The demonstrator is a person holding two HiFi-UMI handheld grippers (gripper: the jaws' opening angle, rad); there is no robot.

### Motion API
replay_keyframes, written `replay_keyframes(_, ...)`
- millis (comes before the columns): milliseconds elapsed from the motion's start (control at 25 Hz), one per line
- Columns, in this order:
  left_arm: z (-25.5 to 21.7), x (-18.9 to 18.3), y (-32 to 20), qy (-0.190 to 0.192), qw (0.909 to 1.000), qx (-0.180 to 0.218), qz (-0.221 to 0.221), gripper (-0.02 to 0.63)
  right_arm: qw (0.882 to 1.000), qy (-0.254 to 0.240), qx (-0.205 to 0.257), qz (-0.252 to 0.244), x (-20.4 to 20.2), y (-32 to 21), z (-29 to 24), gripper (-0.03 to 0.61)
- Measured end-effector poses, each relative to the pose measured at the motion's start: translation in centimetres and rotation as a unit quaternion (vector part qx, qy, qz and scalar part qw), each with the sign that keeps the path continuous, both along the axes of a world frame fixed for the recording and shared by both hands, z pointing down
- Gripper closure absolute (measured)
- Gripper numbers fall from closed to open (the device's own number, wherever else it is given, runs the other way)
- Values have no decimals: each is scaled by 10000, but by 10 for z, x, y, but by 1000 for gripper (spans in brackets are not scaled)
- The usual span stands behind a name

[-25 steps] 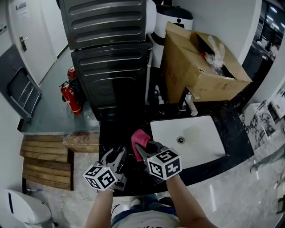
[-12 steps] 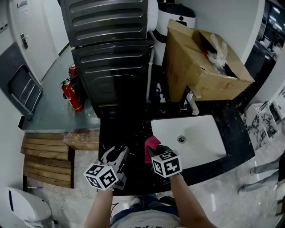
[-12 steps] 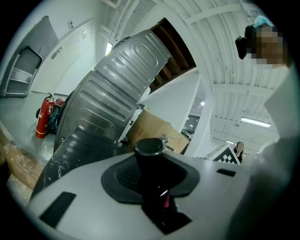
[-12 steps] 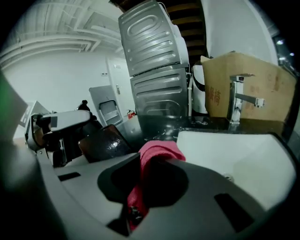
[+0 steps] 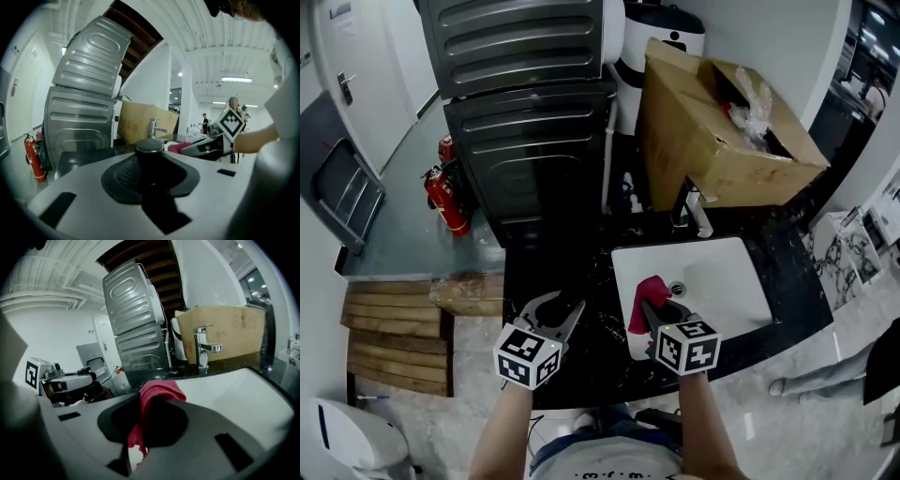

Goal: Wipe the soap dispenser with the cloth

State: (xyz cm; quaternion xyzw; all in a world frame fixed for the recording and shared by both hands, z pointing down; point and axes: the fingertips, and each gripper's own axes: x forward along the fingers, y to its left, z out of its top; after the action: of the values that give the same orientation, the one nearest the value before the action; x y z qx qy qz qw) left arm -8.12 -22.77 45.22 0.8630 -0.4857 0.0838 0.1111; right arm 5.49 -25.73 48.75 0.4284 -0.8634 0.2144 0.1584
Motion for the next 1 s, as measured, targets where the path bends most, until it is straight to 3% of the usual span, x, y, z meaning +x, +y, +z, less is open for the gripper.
replay_keyframes(280,3,16,2,-855,9952,253,407,506,9997,-98,145,142,7,-2,-14,529)
replay_keyframes(400,2,6,6,-1115,9923,301,450,458,9999,-60,150,52,0,1,-13,529)
replay_keyframes(600,1,-25,25,-982,9944,170,362,398,9999,-24,131,-60,-10,6,-10,529)
replay_keyframes(760,2,-45,38,-735,9972,153,68,420,9998,-12,132,-167,-19,10,-11,529)
replay_keyframes(1000,2,-38,38,-628,9977,194,-165,428,9995,-18,149,-284,-28,18,-11,529)
